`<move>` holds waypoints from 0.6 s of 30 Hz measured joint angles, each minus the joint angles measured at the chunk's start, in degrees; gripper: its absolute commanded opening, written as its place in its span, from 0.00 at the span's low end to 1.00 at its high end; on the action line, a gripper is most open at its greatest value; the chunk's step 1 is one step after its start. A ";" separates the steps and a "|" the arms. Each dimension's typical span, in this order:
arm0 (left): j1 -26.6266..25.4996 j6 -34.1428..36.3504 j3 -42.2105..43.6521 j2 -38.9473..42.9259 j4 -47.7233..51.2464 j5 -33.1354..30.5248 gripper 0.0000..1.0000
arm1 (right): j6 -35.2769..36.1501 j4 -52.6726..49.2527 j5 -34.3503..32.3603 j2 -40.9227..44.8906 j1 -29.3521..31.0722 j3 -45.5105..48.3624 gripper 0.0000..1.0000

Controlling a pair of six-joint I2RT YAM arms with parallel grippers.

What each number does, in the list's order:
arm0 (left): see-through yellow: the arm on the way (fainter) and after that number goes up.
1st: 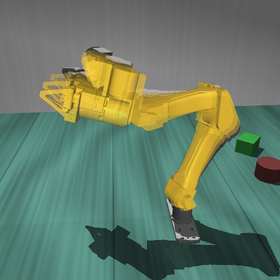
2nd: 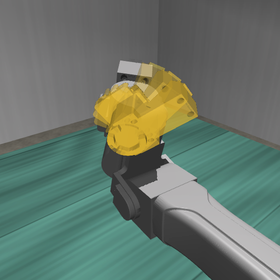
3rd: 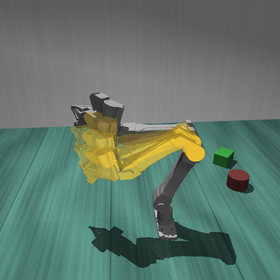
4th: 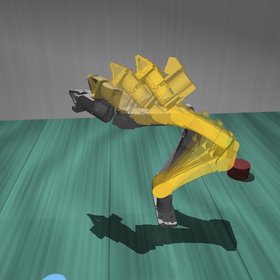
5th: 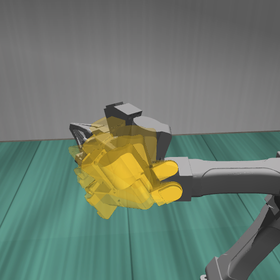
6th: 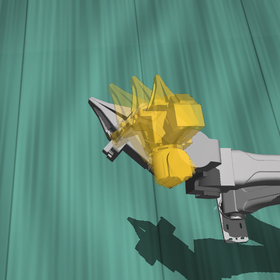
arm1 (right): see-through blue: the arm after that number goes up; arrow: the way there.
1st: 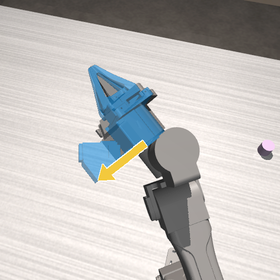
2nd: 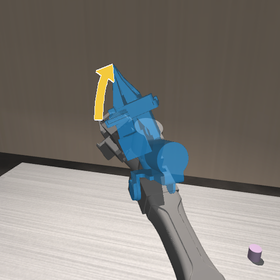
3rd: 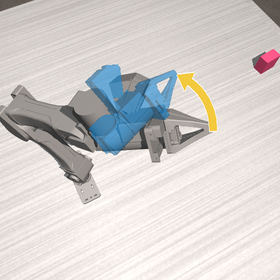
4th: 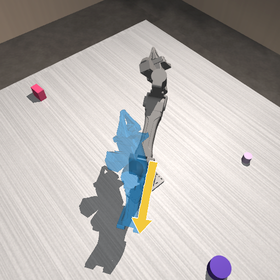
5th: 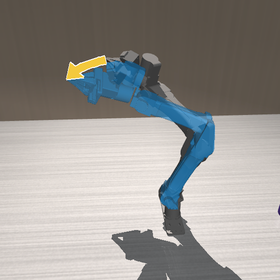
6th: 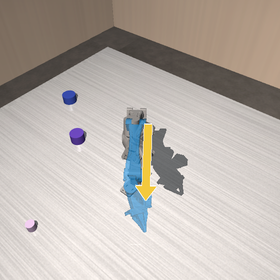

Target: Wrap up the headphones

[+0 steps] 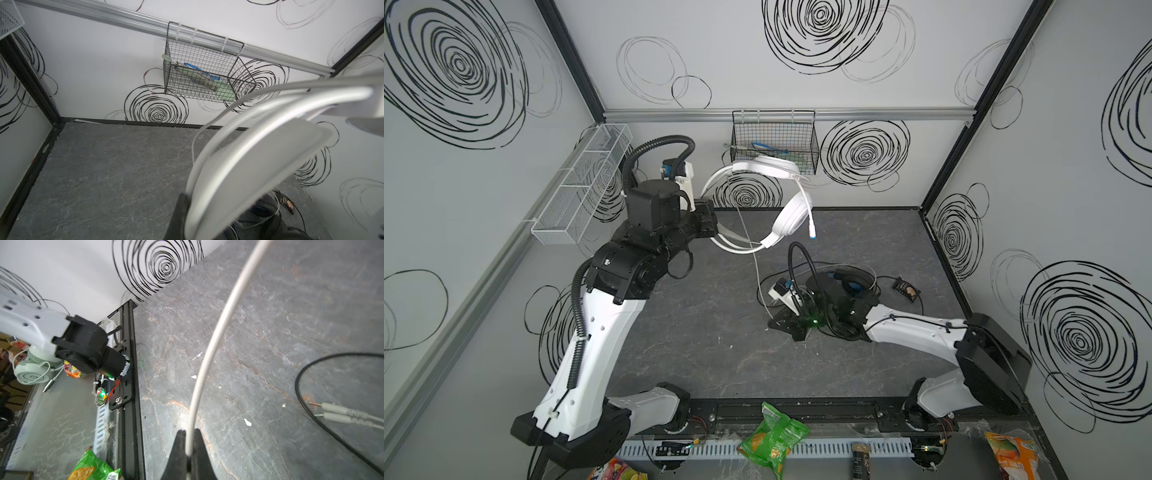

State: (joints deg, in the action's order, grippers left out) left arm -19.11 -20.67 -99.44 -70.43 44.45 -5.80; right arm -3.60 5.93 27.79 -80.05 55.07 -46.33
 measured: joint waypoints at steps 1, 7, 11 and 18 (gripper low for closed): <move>0.28 -0.26 0.76 0.04 -0.57 -0.50 0.00 | 0.76 -1.40 -1.29 2.08 1.22 0.09 0.00; 2.05 -0.94 5.77 0.22 -4.72 -3.04 0.00 | 4.26 -10.16 -10.84 12.46 9.29 0.63 0.00; 3.06 -0.11 8.50 0.68 -7.06 -5.62 0.00 | 5.86 -17.16 -17.14 15.69 12.31 -1.49 0.00; 4.17 3.04 14.99 2.62 -9.84 -10.38 0.00 | 10.43 -28.06 -26.29 16.72 15.52 -12.55 0.00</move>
State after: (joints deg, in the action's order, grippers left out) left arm -14.94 -17.63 -84.44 -67.81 34.61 -16.19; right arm 6.83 -22.13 1.50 -63.33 70.59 -58.87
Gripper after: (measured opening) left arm 0.086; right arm 0.056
